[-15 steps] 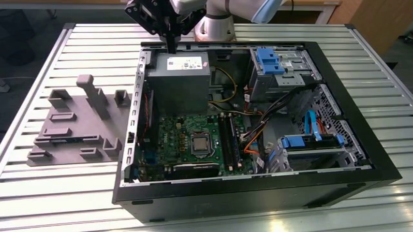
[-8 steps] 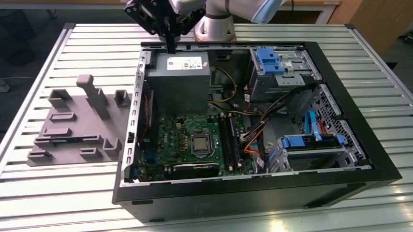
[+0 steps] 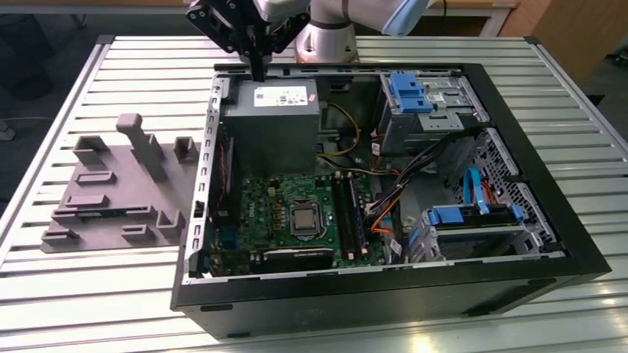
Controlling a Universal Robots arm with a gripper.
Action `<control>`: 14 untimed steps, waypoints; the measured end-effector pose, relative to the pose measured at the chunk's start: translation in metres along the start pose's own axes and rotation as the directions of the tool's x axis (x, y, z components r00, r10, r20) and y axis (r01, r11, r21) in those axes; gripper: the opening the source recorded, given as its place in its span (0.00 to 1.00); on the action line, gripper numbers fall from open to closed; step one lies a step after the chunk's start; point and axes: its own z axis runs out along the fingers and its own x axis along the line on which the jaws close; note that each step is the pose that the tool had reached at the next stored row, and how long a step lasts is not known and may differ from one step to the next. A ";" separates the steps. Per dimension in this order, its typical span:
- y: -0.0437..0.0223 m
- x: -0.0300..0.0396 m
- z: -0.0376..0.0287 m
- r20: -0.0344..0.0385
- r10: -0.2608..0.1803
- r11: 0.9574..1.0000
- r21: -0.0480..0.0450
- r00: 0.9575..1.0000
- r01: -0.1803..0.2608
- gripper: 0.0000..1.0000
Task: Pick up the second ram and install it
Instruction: 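Reach for the second ram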
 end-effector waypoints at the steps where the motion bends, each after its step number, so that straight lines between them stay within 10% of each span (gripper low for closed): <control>1: 0.0000 0.0003 0.0000 0.000 0.000 1.000 0.000 1.000 0.000 0.11; 14: -0.0004 0.0053 -0.0001 0.000 0.000 1.000 0.000 1.000 0.000 0.11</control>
